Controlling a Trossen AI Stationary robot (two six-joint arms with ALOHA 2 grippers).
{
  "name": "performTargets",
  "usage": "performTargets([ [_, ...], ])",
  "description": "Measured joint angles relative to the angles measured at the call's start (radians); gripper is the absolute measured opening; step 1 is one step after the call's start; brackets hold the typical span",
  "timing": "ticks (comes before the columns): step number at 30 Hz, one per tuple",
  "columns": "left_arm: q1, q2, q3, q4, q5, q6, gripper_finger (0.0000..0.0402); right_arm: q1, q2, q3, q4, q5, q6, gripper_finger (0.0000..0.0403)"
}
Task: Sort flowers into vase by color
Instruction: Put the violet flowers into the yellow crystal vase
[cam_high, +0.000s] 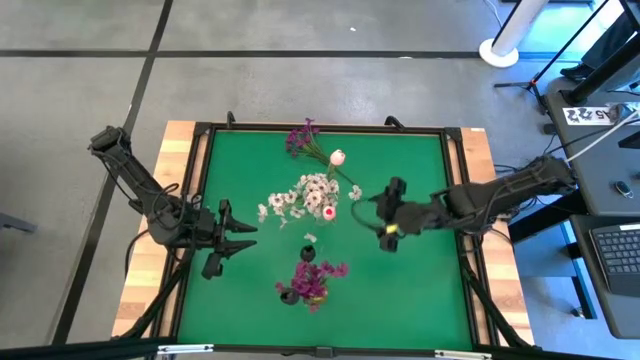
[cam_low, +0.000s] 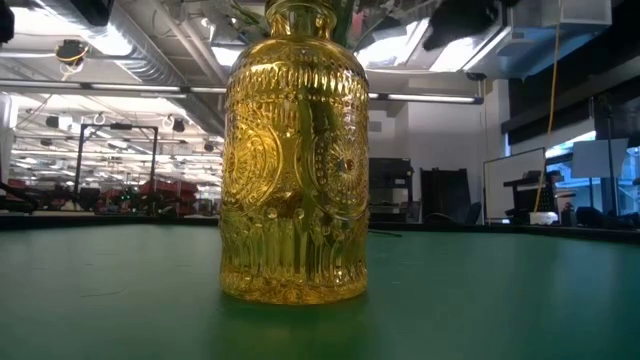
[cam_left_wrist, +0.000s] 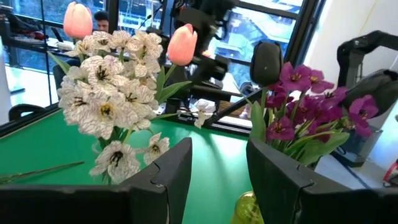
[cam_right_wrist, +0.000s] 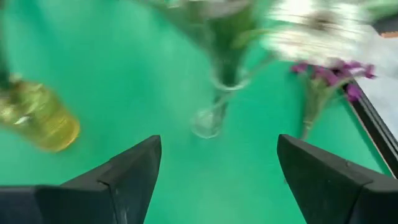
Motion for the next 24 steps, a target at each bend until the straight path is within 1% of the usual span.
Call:
performTargets([
  [3,0.0,-0.014,0.0,-0.018,-0.006,0.001,0.0149,-0.068,-0.091,-0.114,0.085,-0.012,-0.002,0.0319],
  [5,0.0,-0.028,0.0,-0.036,-0.021,0.001,0.0149,-0.128,-0.155,-0.196,0.184,-0.049,-0.02,0.0319],
  [8,0.001,-0.052,0.0,-0.071,-0.034,0.002,0.0149,-0.239,-0.231,-0.312,0.34,-0.112,-0.038,0.0319],
  [10,0.001,-0.073,0.0,-0.091,-0.035,0.003,0.0149,-0.315,-0.254,-0.374,0.404,-0.131,-0.05,0.0319],
  [12,0.001,-0.098,0.0,-0.144,-0.048,0.003,0.0149,-0.395,-0.252,-0.413,0.453,-0.145,-0.051,0.0319],
  [15,0.001,-0.146,0.0,-0.207,-0.113,0.002,0.0149,-0.511,-0.226,-0.448,0.518,-0.181,-0.055,0.0319],
  [17,0.002,-0.183,0.0,-0.242,-0.143,0.009,0.0149,-0.579,-0.193,-0.462,0.567,-0.234,-0.069,0.0319],
  [24,0.031,-0.317,0.0,-0.296,-0.15,0.077,0.0132,-0.781,-0.019,-0.461,0.832,-0.44,-0.109,0.0319],
])
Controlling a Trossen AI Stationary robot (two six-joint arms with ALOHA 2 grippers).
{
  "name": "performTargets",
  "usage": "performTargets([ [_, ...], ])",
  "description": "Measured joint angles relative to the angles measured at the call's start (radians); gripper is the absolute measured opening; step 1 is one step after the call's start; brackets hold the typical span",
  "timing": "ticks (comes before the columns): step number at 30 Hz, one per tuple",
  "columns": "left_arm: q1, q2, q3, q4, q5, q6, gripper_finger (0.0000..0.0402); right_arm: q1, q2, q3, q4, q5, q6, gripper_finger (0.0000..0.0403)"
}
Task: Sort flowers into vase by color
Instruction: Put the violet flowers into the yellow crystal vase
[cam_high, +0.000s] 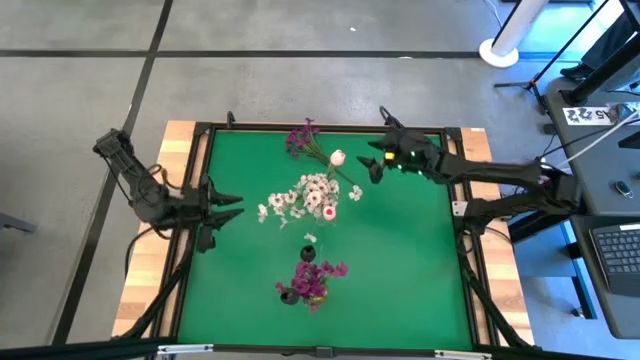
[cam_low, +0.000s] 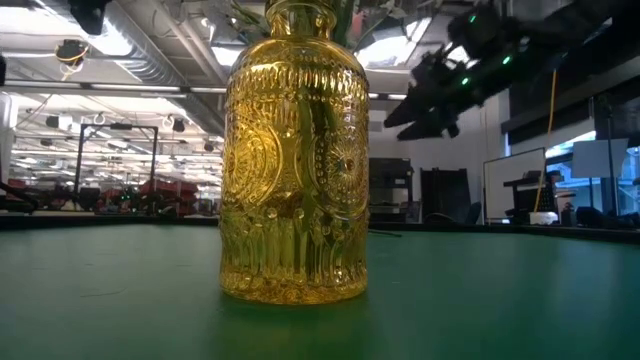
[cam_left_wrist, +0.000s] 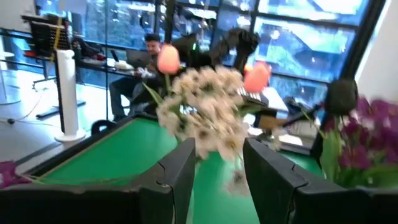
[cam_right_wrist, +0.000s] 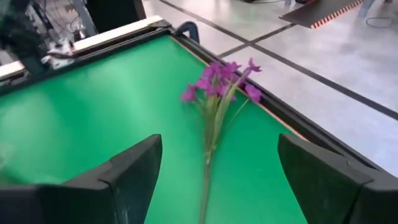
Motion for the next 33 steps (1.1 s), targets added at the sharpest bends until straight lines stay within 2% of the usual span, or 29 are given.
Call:
performTargets([
  [7,0.072,-0.092,0.0,-0.063,0.012,0.027,0.0115,-0.113,0.218,0.004,0.232,-0.173,0.015,0.0319],
  [13,0.146,-0.127,0.0,-0.097,0.064,0.003,0.0119,-0.146,0.356,0.077,0.237,-0.26,0.011,0.0319],
  [20,0.231,-0.131,0.0,-0.18,0.079,-0.049,0.0161,-0.144,0.419,0.153,0.231,-0.355,0.001,0.0319],
  [26,0.281,-0.13,0.0,-0.22,0.171,-0.085,0.0187,-0.141,0.464,0.195,0.233,-0.36,-0.019,0.0319],
  [33,0.327,-0.13,-0.059,-0.206,0.239,-0.109,0.0191,-0.094,0.553,0.25,0.217,-0.338,-0.021,0.0319],
])
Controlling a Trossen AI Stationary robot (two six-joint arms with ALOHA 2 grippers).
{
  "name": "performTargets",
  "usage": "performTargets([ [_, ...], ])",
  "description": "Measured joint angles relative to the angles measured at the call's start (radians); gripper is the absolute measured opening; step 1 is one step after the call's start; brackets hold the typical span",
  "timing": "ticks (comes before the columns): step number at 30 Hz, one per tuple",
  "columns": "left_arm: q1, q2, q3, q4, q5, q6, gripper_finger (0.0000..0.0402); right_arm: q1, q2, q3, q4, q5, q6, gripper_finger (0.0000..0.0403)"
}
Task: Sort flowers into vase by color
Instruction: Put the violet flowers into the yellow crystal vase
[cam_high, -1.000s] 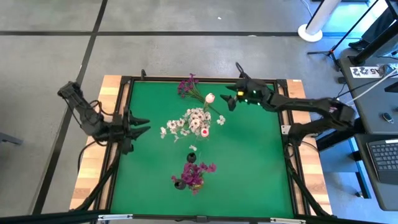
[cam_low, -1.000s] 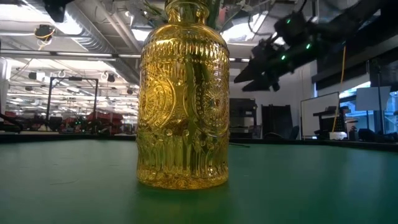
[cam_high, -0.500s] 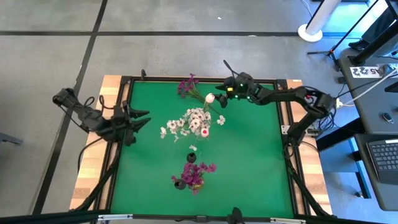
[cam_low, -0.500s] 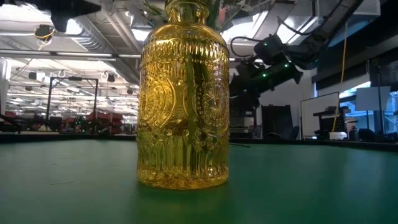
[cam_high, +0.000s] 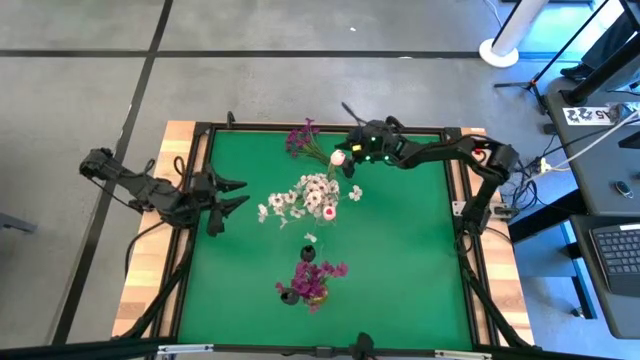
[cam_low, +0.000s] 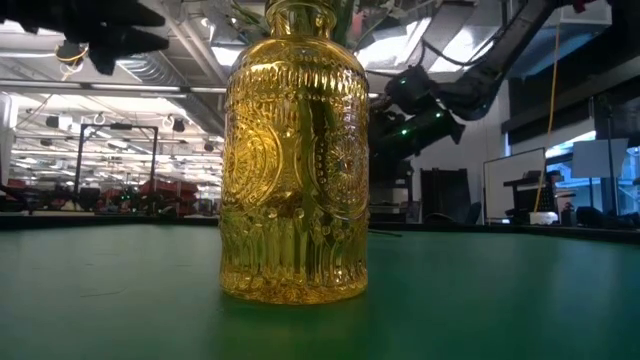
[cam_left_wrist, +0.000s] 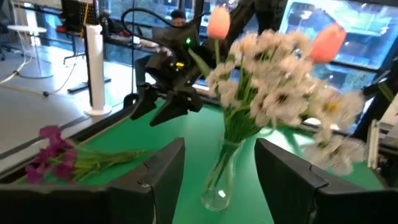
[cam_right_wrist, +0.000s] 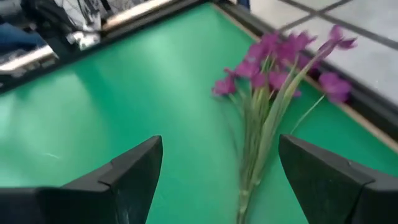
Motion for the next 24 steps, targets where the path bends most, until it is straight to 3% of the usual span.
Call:
performTargets([
  [10,0.056,-0.006,-0.047,0.068,0.076,-0.038,0.0191,0.005,0.12,0.116,-0.223,0.116,-0.002,0.0319],
  [24,0.058,-0.006,-0.047,0.08,0.075,-0.048,0.0191,0.073,0.138,0.142,-0.317,0.26,-0.045,0.0319],
])
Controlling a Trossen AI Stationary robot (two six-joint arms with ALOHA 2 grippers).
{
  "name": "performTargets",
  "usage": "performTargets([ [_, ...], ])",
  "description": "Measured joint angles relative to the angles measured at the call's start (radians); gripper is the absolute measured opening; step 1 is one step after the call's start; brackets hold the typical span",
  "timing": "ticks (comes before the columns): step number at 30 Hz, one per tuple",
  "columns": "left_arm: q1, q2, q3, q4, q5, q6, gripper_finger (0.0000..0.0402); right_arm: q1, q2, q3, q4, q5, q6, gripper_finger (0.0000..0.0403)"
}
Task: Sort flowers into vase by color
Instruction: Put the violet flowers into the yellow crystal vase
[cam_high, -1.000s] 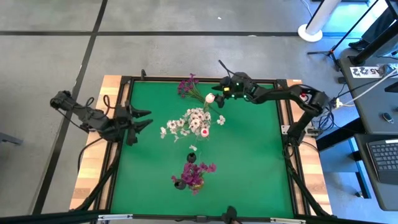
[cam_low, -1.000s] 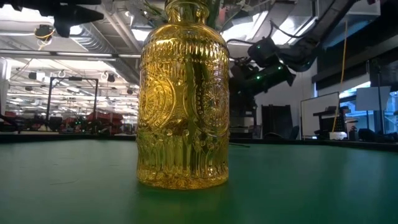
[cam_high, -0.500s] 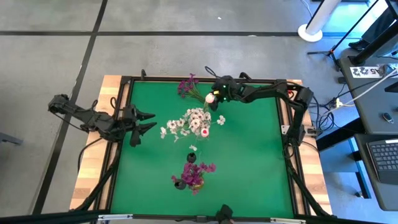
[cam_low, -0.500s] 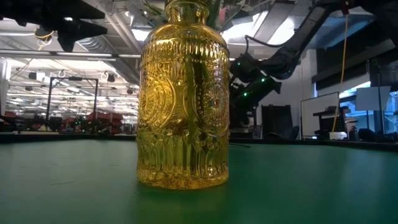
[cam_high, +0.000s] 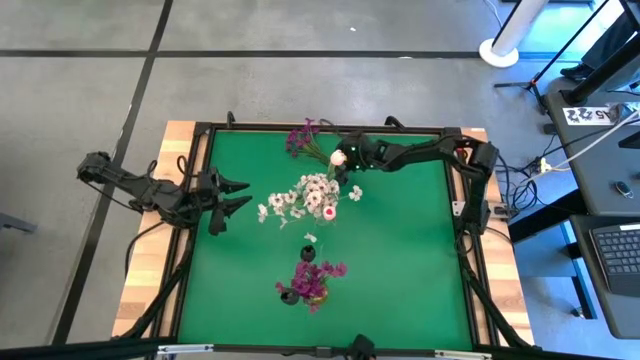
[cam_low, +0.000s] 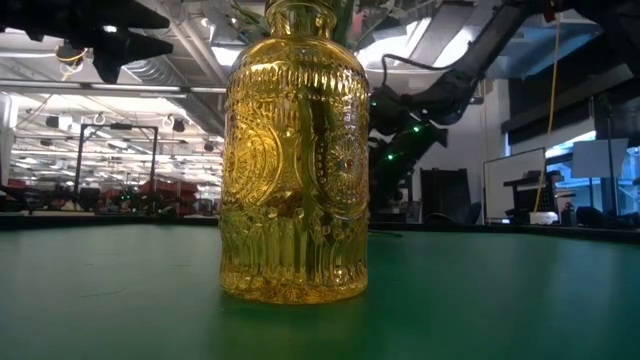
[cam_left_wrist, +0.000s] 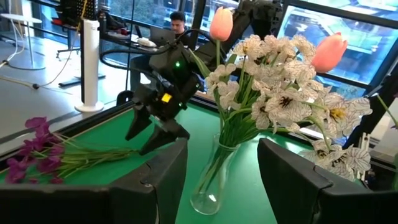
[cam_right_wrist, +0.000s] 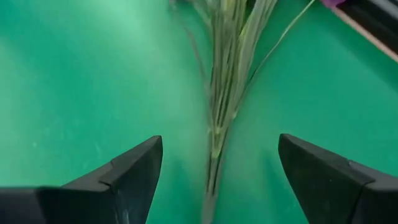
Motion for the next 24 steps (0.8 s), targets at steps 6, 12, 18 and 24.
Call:
performTargets([
  [6,0.0,0.0,0.0,0.003,0.0,-0.002,0.0191,0.036,0.059,0.134,-0.229,0.071,-0.037,0.0319],
  [12,0.0,0.001,0.0,0.01,0.009,-0.007,0.0191,0.036,0.126,0.239,-0.353,0.096,-0.04,0.0314],
  [18,0.0,0.002,0.0,0.01,0.027,-0.015,0.0191,0.035,0.127,0.243,-0.369,0.08,-0.037,0.0257],
  [24,0.0,0.002,0.0,0.01,0.027,-0.027,0.0191,0.034,0.127,0.246,-0.44,0.069,-0.037,0.0156],
])
